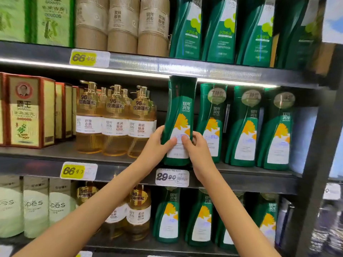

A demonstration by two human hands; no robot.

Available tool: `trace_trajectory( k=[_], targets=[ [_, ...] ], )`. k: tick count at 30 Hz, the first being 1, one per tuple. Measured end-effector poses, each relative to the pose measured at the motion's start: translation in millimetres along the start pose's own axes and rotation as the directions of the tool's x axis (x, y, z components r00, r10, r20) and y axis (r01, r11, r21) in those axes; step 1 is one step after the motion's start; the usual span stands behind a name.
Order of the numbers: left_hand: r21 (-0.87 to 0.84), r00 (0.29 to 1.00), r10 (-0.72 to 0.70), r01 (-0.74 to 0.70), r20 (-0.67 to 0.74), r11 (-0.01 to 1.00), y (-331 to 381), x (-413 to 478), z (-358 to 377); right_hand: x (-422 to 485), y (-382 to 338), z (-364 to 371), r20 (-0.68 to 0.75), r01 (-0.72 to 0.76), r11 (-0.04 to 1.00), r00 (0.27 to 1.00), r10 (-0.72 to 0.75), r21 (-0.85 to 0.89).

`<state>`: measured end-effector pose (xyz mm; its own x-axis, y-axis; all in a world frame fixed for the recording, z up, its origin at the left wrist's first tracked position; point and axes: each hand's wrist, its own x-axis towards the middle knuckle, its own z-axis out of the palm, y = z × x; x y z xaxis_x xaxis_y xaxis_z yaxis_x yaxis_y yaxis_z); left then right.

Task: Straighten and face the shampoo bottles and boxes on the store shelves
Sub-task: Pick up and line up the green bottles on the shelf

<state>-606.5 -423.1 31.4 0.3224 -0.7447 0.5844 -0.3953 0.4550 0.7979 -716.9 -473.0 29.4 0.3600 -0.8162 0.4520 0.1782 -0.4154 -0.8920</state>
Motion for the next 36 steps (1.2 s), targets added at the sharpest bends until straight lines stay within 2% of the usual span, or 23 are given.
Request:
trace_trajectory(
  k=[2, 5, 8, 11, 16, 22, 26, 32, 36],
  targets=[
    [0.02, 0.999, -0.036, 0.035, 0.031, 0.999, -7.0, 1.6, -2.8, 2.5, 4.4, 1.9, -0.012, 0.014, 1.0, 1.0, -0.014, -0.004],
    [0.149, 0.99, -0.087, 0.07, 0.111, 0.986, -19.3, 0.6, -3.3, 4.1, 8.5, 5.0, -0.025, 0.046, 0.998, 0.999, -0.047, -0.038],
    [0.2, 0.987, -0.106, 0.08, 0.12, 0.977, -24.9, 2.1, -2.4, 4.9, 12.8, 4.1, -0.015, 0.063, 0.995, 0.998, -0.065, -0.08],
    [0.245, 0.98, -0.145, 0.107, 0.139, 0.963, -26.4, 5.9, -3.8, -0.3, 17.5, -2.6, -0.04, 0.109, 0.952, 0.991, -0.125, -0.286],
    [0.211, 0.966, -0.187, 0.148, 0.18, 0.966, -30.2, 14.0, -4.6, -18.5, 30.4, -19.7, -0.106, 0.166, 0.885, 0.966, -0.234, -0.435],
    [0.218, 0.959, -0.247, 0.214, 0.136, 0.952, -37.8, 27.3, -2.5, -28.3, 29.3, -42.5, -0.157, 0.164, 0.923, 0.96, -0.23, -0.347],
    [0.214, 0.948, -0.27, 0.233, 0.167, 0.949, -39.1, 32.7, -3.4, -30.9, 28.3, -53.9, -0.212, 0.139, 0.948, 0.956, -0.204, -0.286],
    [0.16, 0.933, -0.292, 0.262, 0.208, 0.952, -39.4, 37.3, -4.9, -32.7, 28.4, -61.8, -0.215, 0.128, 0.951, 0.957, -0.193, -0.283],
    [0.212, 0.942, -0.272, 0.23, 0.197, 0.95, -42.1, 37.9, -5.8, -33.9, 27.5, -61.9, -0.216, 0.122, 0.952, 0.958, -0.187, -0.281]
  ],
)
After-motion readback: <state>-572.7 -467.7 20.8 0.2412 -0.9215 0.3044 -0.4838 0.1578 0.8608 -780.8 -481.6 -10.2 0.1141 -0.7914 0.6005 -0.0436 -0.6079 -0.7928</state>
